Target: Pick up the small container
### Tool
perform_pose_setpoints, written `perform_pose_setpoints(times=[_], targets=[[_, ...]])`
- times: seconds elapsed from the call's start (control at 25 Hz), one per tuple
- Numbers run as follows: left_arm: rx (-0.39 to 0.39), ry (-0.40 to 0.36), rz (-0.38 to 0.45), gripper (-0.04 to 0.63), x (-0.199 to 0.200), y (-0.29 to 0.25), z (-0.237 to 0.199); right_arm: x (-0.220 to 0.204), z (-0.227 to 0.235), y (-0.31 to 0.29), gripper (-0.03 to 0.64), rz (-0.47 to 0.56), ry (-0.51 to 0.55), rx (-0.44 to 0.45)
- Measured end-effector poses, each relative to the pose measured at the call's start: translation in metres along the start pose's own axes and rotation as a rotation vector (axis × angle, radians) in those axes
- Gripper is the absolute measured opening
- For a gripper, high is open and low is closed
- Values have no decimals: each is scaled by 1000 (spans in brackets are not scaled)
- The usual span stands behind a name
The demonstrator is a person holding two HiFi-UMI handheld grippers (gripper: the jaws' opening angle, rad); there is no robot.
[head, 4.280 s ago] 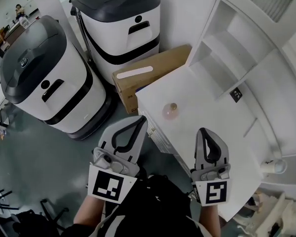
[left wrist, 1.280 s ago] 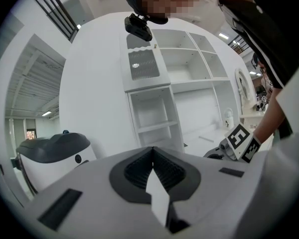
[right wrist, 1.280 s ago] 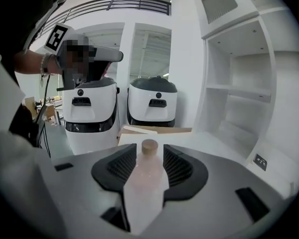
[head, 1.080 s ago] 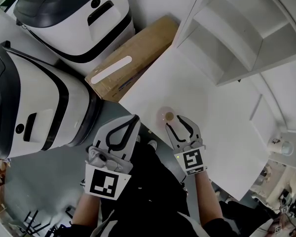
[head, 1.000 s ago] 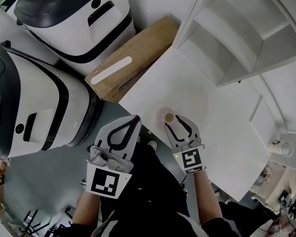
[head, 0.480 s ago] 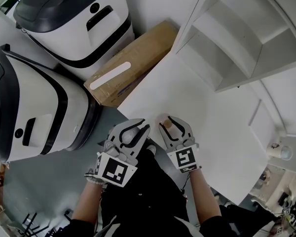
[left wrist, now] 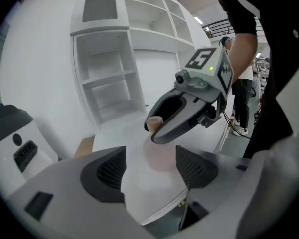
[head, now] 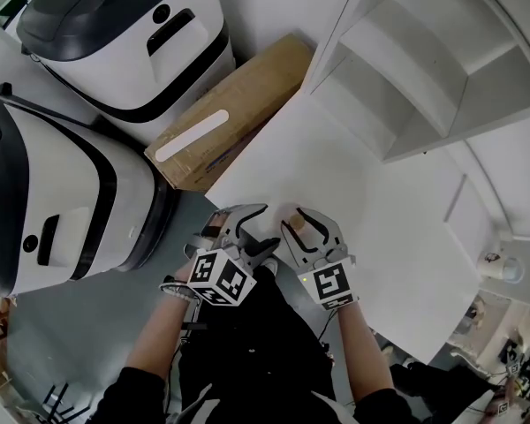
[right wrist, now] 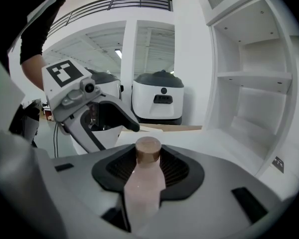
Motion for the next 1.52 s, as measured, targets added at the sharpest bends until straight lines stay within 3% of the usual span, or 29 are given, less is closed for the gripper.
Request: perform_pose_setpoints(times=[0.16,0.4,0.6,0.8,0.96,1.16,1.52], targets=[[-70,11,-41,319,-10,-24,1,1,-1,0,149,-11,-3,-2],[-130,-40,-83,344,-11,-51,3,0,-1,-1,149,1,-9,-12],[-170,-27,-95,356,-12,-65,6,-1,-2,-1,149,1,-10,-18],[-182,9,-73,359,-15,-72,7,-2,-2,0,149,6,-20,-36],[-196,-4,-66,359,-16,-73,6,-3,-2,0,149,17,-33,-58],[-230,-43,-104,359,-10,-76,2,-3,0,1,147,10,-68,-94],[-252,-33,-136,367,6,-69,4,7,5,11,147,32,-93,-106]])
Point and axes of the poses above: the fingertips, and each gripper's own axes: y backward along the fingers, z to its right, x out of its top, the point moved 8 cm from there along y, backward along the fingers, and after that the axes turned 12 degrees about y, right-handed, at the moved point
